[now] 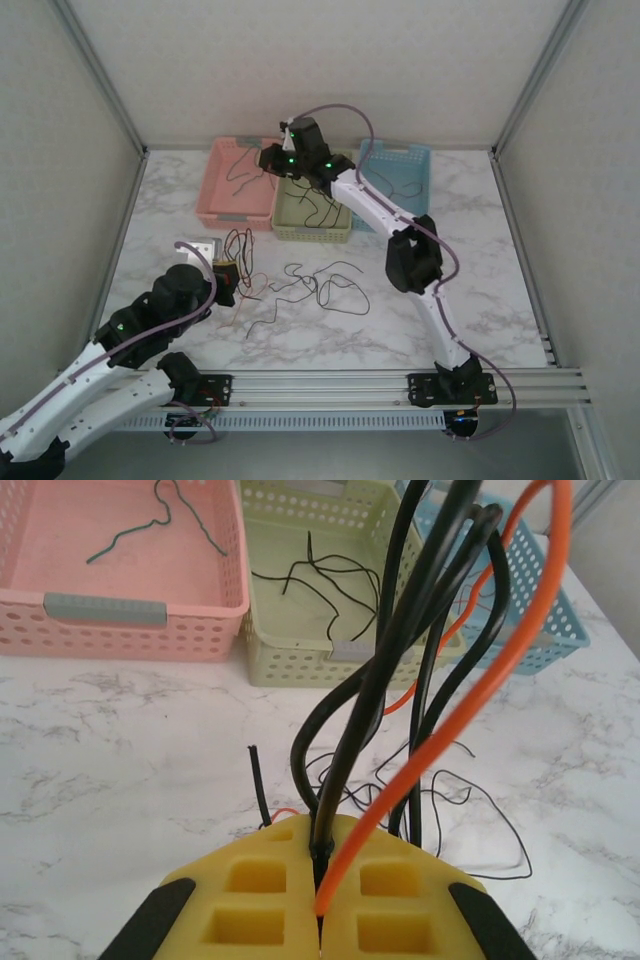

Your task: Untangle the cables

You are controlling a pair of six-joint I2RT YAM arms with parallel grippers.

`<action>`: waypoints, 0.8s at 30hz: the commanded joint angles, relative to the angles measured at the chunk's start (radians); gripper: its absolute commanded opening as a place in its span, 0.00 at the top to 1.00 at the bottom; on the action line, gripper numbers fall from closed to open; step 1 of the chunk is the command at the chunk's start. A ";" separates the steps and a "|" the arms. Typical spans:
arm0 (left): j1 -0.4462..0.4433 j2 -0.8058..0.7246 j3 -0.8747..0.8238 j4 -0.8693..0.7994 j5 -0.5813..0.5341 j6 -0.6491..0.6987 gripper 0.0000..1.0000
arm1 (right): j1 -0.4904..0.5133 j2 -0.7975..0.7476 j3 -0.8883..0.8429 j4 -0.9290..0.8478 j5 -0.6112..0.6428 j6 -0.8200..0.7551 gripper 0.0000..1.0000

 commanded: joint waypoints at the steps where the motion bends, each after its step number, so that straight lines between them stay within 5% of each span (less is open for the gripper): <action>1: 0.000 -0.013 0.021 -0.012 0.003 0.003 1.00 | 0.009 0.133 0.221 -0.136 0.017 0.008 1.00; 5: 0.000 -0.016 0.018 -0.013 0.003 0.002 1.00 | 0.009 0.274 0.409 -0.236 -0.016 0.008 0.97; 11: 0.000 -0.008 0.005 0.009 0.005 0.000 1.00 | 0.009 0.278 0.370 -0.228 -0.054 0.009 0.53; 13: 0.000 -0.008 0.000 0.012 0.008 -0.001 1.00 | 0.009 0.266 0.370 -0.237 -0.074 0.001 0.45; 20: 0.000 -0.004 0.003 0.027 0.012 -0.002 1.00 | 0.009 0.104 0.337 -0.358 -0.059 -0.114 0.44; 24: 0.000 0.014 0.004 0.064 0.083 0.011 1.00 | 0.010 -0.113 0.130 -0.339 -0.059 -0.186 0.46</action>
